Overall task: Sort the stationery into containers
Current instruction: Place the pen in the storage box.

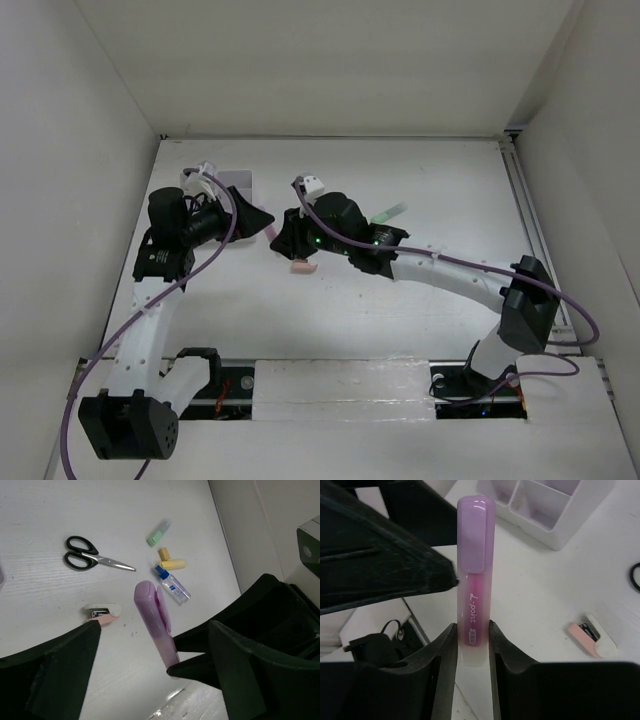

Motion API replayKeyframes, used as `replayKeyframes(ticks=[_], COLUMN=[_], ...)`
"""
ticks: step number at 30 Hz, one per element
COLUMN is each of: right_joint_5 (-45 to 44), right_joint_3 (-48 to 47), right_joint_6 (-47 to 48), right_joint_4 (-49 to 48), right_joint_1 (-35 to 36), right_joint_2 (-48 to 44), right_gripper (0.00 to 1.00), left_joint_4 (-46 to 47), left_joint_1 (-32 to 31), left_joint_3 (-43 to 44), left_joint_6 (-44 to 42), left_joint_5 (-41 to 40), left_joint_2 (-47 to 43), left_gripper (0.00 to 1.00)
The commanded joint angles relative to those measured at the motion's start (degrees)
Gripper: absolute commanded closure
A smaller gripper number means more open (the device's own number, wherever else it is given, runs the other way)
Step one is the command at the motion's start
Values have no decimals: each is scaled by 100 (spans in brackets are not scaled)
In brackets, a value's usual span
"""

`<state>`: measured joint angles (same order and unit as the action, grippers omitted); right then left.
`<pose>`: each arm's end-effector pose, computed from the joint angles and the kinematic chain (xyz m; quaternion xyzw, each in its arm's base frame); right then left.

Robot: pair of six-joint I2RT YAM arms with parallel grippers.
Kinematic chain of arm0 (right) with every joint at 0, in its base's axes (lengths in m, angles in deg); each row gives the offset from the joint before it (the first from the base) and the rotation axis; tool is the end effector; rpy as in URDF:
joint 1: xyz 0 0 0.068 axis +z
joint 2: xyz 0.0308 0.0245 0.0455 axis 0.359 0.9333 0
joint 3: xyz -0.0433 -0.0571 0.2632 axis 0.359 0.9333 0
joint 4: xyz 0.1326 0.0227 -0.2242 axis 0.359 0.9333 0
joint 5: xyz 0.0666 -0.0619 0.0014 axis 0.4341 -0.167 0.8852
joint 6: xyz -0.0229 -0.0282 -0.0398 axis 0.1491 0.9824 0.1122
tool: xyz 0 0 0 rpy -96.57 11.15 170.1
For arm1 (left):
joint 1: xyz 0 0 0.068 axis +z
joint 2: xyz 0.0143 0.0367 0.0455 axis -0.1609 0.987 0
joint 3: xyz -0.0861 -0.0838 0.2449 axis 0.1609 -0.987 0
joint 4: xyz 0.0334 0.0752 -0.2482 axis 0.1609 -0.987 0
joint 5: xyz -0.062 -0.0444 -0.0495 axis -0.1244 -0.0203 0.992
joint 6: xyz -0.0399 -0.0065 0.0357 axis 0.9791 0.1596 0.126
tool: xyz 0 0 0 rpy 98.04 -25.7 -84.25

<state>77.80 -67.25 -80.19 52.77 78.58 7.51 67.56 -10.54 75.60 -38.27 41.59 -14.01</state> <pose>0.2079 0.3288 0.3251 -0.2152 0.7942 0.3966 0.4070 0.2101 -0.0283 0.3436 0.0516 0.7732 -0.4073 0.4834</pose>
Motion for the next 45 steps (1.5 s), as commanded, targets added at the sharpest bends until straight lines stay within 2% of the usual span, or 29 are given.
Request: replayKeyframes(ticks=[1, 5, 8, 9, 10, 11, 12, 13, 14, 15, 16, 20, 21, 22, 23, 27, 32, 36, 39, 43, 45], right_joint_5=[562, 693, 870, 940, 940, 940, 940, 879, 879, 766, 556, 176, 176, 123, 123, 193, 246, 246, 378, 580, 580], right_joint_3=[-248, -195, -143, -143, -143, -143, -143, -82, -12, 41, 103, 489, 708, 849, 998, 1649, 2300, 2678, 2793, 2916, 3100], right_joint_6=[-137, -190, -242, -242, -242, -242, -242, -242, -242, -242, -242, -128, -128, -128, -128, -75, -75, -75, -75, -75, -75], right_joint_4=[-716, -962, -1139, -1139, -1139, -1139, -1139, -1139, -1139, -1139, -1139, -938, -885, -884, -884, -884, -832, -779, -709, -647, -647], right_joint_1=[117, 170, 170, 170, 170, 170, 170, 170, 170, 170, 170, 92, 91, 4, -101, -313, -366, -418, -419, -419, -419], right_joint_2=[6, 6, -107, -108, -108, -108, -108, -108, -169, -169, -221, -371, -528, -599, -670, -1074, -1750, -2164, -2296, -2489, -2542], right_gripper=[100, 100, 100, 100, 100, 98, 92, 75, 28, 9, 0, 0, 0, 0, 0, 0, 0, 0, 0, 0, 0], left_joint_4=[276, 276, 276, 276, 276, 215, 215, 215, 162, 162, 162, -127, -250, -356, -409, -24, 83, 144, 548, 268, 267], left_joint_1=[22, 22, 22, 22, 22, 22, 22, 22, 22, 92, 93, 251, 251, 251, 251, 251, 251, 566, 567, 567, 567], left_joint_3=[-29, -29, -29, -29, 23, 23, 23, 84, 85, 146, 146, 391, 462, 515, 515, 244, 594, 1086, 1253, 1815, 1939], left_joint_6=[-58, -58, -58, -58, -58, -58, -58, -58, -58, -58, -58, 161, 258, 537, 757, 1601, 1735, 1735, 1735, 1876, 1929], left_joint_5=[157, 157, 157, 157, 157, 157, 157, 157, 79, -52, -158, -1360, -1798, -2647, -3029, -4148, -5622, -6047, -6661, -7381, -7445], left_joint_2=[-21, 31, 32, 93, 93, 154, 207, 208, 208, 260, 260, 260, 260, 260, 165, -21, 540, 1235, 1569, 2131, 2325], left_gripper=[21, 47, 55, 66, 72, 82, 91, 100, 100, 100, 100, 100, 100, 100, 100, 100, 100, 100, 100, 100, 100])
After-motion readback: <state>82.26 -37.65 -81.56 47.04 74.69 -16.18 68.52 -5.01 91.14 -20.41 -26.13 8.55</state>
